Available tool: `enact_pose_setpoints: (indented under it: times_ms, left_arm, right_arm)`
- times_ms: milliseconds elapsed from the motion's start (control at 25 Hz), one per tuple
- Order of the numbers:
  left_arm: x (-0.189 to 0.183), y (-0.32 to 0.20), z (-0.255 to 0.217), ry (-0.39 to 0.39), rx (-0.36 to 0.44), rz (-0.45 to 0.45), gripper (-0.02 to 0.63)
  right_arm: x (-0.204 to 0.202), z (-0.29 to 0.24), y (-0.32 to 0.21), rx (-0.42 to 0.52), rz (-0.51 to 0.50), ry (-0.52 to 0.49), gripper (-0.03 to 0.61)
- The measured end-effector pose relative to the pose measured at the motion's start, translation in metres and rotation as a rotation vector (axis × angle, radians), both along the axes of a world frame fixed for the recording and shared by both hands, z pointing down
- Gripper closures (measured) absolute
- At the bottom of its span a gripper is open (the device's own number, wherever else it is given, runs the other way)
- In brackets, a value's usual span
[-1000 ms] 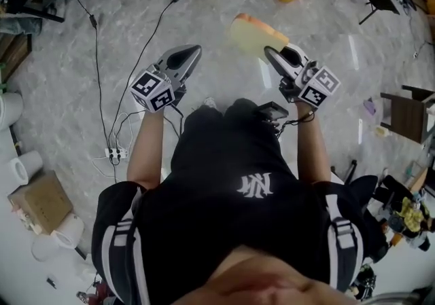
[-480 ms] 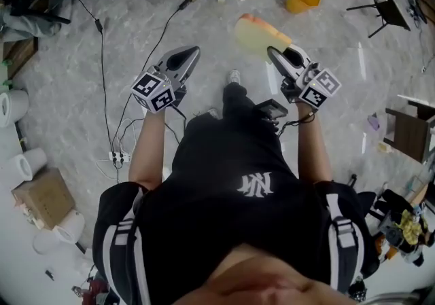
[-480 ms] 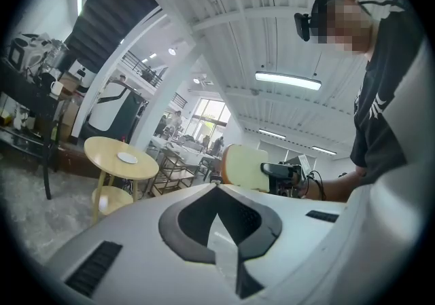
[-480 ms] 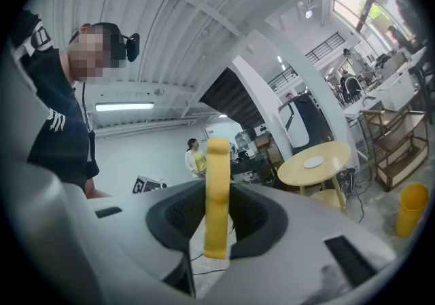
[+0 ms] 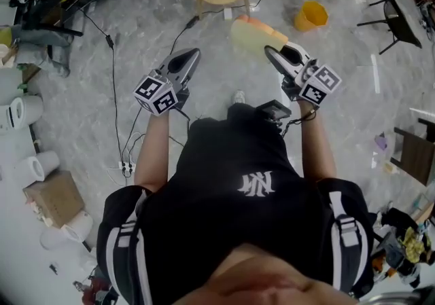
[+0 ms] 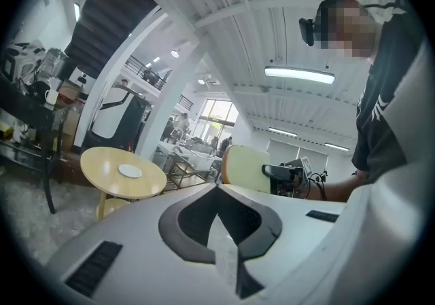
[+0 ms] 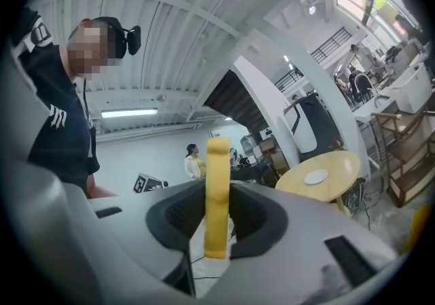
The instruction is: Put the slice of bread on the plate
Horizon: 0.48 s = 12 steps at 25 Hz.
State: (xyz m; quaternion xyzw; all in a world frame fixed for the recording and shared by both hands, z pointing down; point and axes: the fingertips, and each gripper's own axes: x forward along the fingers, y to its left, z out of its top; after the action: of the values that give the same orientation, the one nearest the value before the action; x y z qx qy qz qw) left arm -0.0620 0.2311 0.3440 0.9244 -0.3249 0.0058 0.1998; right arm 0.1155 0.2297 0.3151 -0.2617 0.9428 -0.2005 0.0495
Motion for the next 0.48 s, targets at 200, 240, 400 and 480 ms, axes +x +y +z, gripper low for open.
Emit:
enact_pose_setpoints:
  times_ms: [200, 240, 400, 480]
  left_arm:
    - [0.008, -0.036, -0.003, -0.008, 0.015, -0.044, 0.601]
    - [0.009, -0.042, -0.002, -0.007, 0.012, -0.052, 0.601]
    - [0.007, -0.061, 0.0, -0.014, -0.007, -0.059, 0.601]
    - [0.003, -0.076, 0.001, -0.011, -0.006, -0.062, 0.601]
  right_arm:
    - [0.011, 0.002, -0.035, 0.004, -0.042, -0.014, 0.486]
    - [0.012, 0.004, -0.042, 0.003, -0.044, -0.017, 0.486]
    - [0.01, 0.009, -0.064, -0.026, -0.049, -0.025, 0.486]
    - [0.006, 0.011, -0.079, -0.032, -0.056, -0.015, 0.486]
